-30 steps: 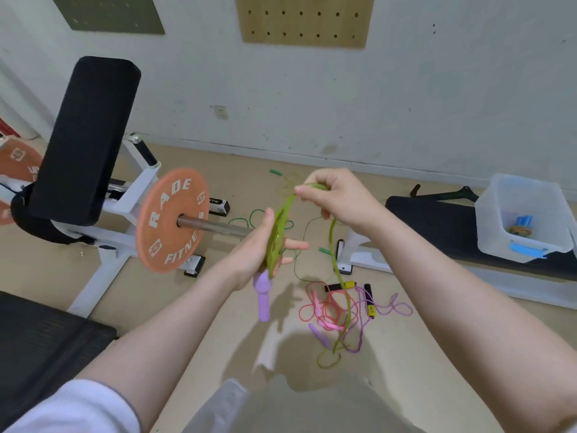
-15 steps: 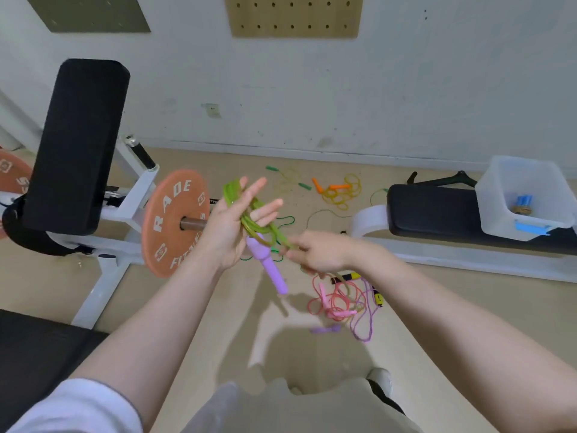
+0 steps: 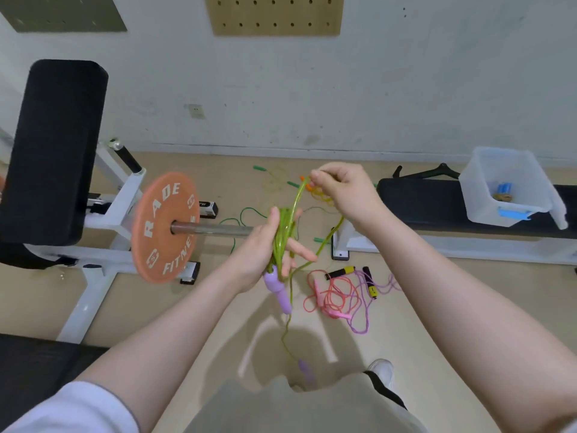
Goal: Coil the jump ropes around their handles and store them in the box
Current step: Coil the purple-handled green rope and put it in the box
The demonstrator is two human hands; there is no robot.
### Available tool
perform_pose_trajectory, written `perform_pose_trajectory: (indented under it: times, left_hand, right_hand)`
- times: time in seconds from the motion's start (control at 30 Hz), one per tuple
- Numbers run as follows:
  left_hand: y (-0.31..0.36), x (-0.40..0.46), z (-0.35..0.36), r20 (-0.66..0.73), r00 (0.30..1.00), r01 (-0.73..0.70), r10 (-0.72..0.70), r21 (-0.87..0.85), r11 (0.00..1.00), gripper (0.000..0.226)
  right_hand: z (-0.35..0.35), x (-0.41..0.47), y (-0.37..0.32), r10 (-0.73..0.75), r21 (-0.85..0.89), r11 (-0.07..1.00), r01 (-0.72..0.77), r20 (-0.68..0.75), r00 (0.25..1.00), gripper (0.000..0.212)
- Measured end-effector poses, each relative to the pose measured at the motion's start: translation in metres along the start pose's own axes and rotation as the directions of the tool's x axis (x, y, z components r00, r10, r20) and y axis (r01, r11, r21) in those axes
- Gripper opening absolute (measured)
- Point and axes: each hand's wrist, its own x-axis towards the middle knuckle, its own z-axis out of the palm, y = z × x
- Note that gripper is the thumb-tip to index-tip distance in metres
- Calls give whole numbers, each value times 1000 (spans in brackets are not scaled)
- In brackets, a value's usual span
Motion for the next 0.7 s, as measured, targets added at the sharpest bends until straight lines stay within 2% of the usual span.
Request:
perform_pose_trajectory:
  times: [0.03,0.1,0.2,0.27,0.37,0.43,0.5,0.53,0.6,0.67,0.7]
  left_hand:
    - [3,-3,0,52,998,-14,18,-69,998,78]
    - [11,-8,-4,153,983,-70,100,-188,980,85]
    - [12,-9,-19,188,965,-107,183,-357,928,86]
    - [10,-8,-23,131,976,-105,176,-424,899,72]
    - [8,-7,-21,-32,992,-125,122,-359,925,35]
    - [7,-4,-20,-131,989,-122,74,-414,902,26]
    - [5,3,-24,-242,969,-156,45,-460,874,21]
    - [3,7,-26,-292,956,-166,34,-439,883,20]
    - [1,14,-31,-367,930,-139,28,-281,949,14]
    - [-1,17,-33,-399,915,-52,60,33,998,7]
    - [0,16,-31,-405,909,0,96,229,973,9]
  right_hand:
    - [2,-1,7,46,35,998,-45,-20,999,26]
    - [10,-8,17,128,74,989,-128,15,992,28]
    - [29,-23,26,177,34,983,-182,115,977,36]
    - [41,-31,26,175,-76,984,-164,173,969,44]
    - [50,-41,18,193,-369,927,-73,299,935,41]
    - [51,-48,13,231,-521,853,22,415,880,29]
    - [52,-56,7,293,-595,796,111,539,789,19]
    - [53,-60,2,309,-608,778,159,590,746,16]
    - [54,-64,-12,250,-602,745,287,652,716,24]
    - [49,-59,-32,151,-587,724,363,648,746,21]
    - [44,-55,-41,102,-574,729,371,628,771,21]
